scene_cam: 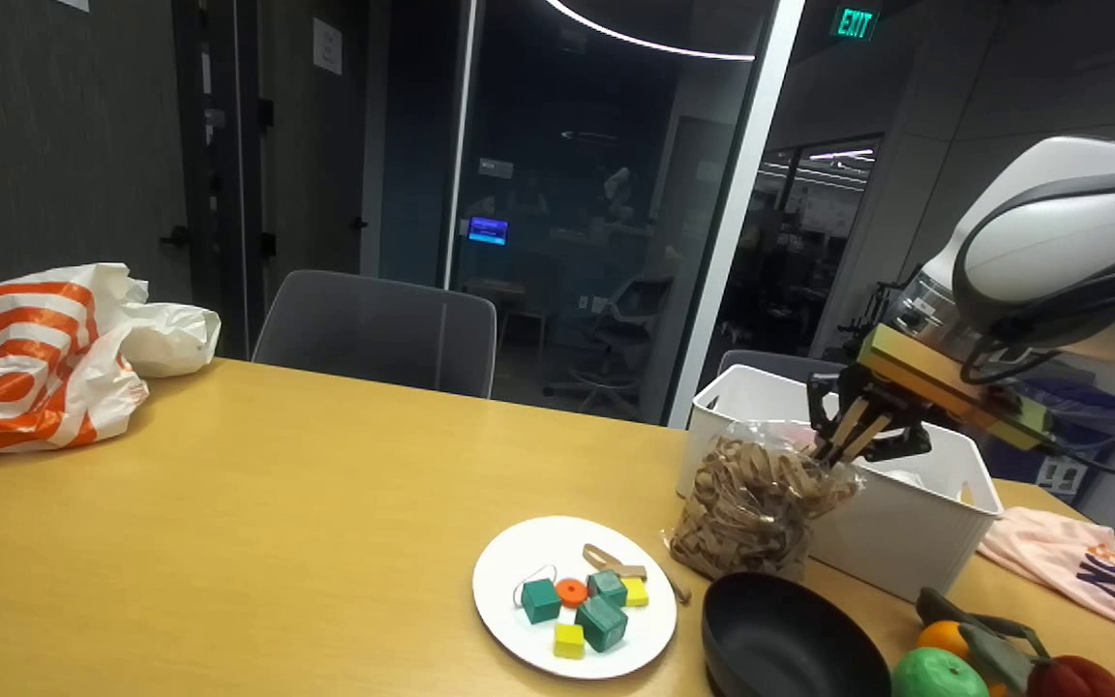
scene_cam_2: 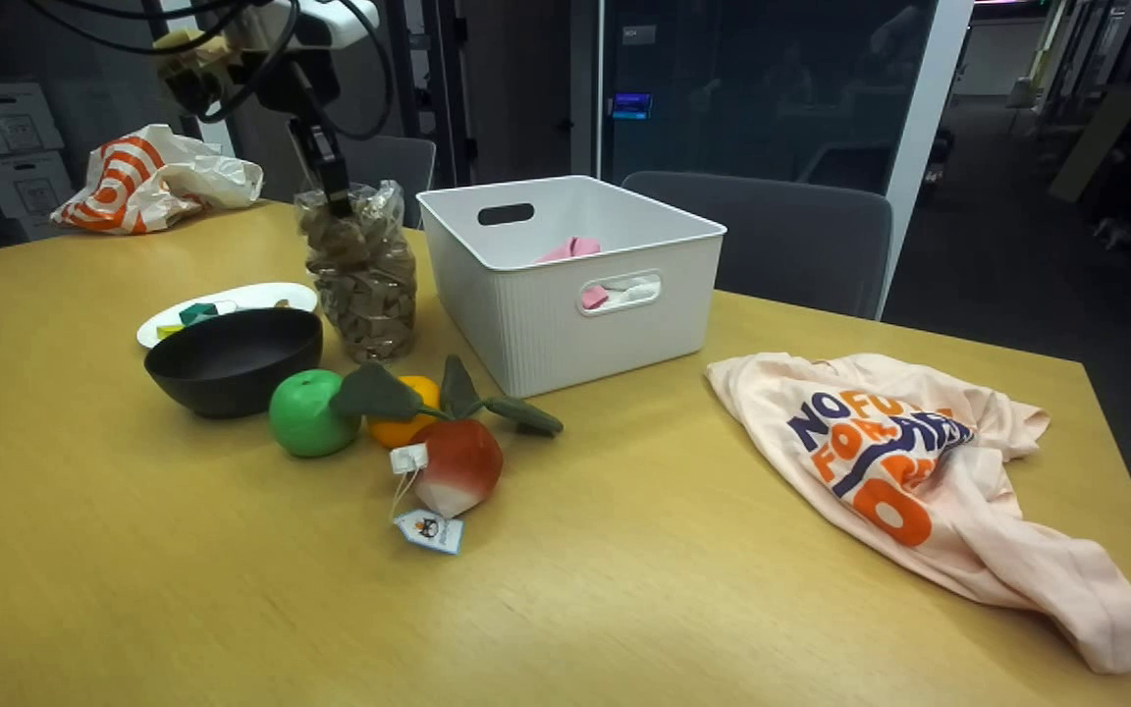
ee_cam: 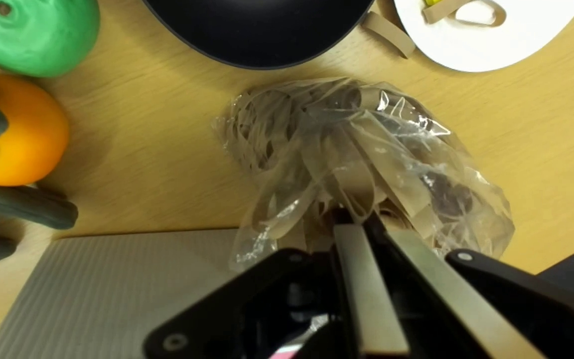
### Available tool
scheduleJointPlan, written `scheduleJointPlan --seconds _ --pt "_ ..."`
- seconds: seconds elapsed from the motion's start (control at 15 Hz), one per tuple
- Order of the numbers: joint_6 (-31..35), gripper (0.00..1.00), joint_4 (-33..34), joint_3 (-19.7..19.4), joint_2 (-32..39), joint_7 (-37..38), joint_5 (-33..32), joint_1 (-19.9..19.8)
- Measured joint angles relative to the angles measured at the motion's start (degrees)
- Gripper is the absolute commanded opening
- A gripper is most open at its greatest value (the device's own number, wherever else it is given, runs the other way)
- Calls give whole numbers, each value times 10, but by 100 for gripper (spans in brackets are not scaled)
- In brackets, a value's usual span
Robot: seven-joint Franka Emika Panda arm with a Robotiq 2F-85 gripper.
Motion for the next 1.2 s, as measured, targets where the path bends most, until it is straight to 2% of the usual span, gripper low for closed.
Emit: scheduleJointPlan --seconds 0.53,0.93,1.2 --pt "15 8 3 -9 -51 -35 46 -5" --pt "70 7 -1 -16 -84 -87 95 -6" --pt "65 4 -6 -22 -100 -142 156 -2"
